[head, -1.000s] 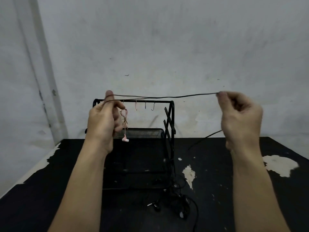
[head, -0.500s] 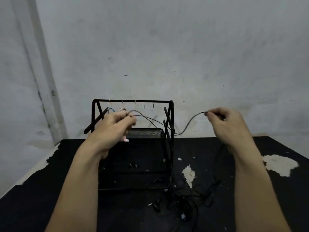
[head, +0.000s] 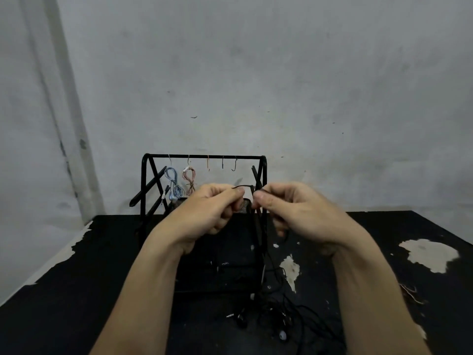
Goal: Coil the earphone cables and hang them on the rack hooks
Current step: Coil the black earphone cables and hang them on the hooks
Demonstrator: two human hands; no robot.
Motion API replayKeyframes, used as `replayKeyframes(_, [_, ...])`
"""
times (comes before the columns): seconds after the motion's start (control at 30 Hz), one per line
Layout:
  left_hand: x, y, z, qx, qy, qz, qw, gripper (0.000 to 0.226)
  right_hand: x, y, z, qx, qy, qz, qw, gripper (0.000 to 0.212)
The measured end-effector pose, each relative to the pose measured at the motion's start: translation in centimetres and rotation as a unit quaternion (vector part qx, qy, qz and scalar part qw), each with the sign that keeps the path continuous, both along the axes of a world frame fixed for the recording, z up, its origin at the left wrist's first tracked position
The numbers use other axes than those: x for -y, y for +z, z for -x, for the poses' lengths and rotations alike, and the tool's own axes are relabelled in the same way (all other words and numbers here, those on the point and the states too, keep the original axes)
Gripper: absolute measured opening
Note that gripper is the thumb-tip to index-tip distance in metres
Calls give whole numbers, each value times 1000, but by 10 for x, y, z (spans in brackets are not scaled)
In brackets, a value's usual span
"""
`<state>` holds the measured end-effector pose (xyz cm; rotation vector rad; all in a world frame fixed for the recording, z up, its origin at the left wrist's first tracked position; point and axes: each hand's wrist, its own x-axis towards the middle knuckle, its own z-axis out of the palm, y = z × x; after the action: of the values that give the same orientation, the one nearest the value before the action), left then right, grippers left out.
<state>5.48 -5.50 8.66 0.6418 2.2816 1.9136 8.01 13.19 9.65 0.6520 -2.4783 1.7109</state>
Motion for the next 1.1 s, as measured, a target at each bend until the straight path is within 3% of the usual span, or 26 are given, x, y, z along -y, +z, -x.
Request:
replayKeyframes(0.2, [-10,-10,2,44,-90,-11,995,38,-7,5,8,-48,-115,231,965,27])
replayKeyframes(0.43, [-17,-16,0,67,-168,66,981,38,-36,14,11,-96,-250,395,879,28])
replayKeyframes(0.5, [-18,-17,-1,59,-177,73,980,39,-42,12,14,-93,-290,362,881,25])
replayKeyframes(0.57, [-19,-16,-3,52,-185,60,980,39,-44,8,17,-84,-329,252,906,13])
replayKeyframes(0.7, [-20,-16,-2,46,-198,15,979,38,-36,2,17,-94,-308,64,945,60])
replayKeyframes(0.8, [-18,-15,-1,63,-209,-37,975,35,-24,1,10,-83,-114,44,989,53])
replayKeyframes(0.9, [-15,-13,0,84,-206,-94,970,34,-17,-2,6,-17,41,-15,999,48])
replayKeyframes(1.03, [-12,-7,-3,94,-187,-146,967,34,-19,-4,11,-48,47,-20,998,37])
replayKeyframes(1.1, [-12,-4,-3,104,-178,-168,964,33,-19,-5,13,-52,26,30,998,28])
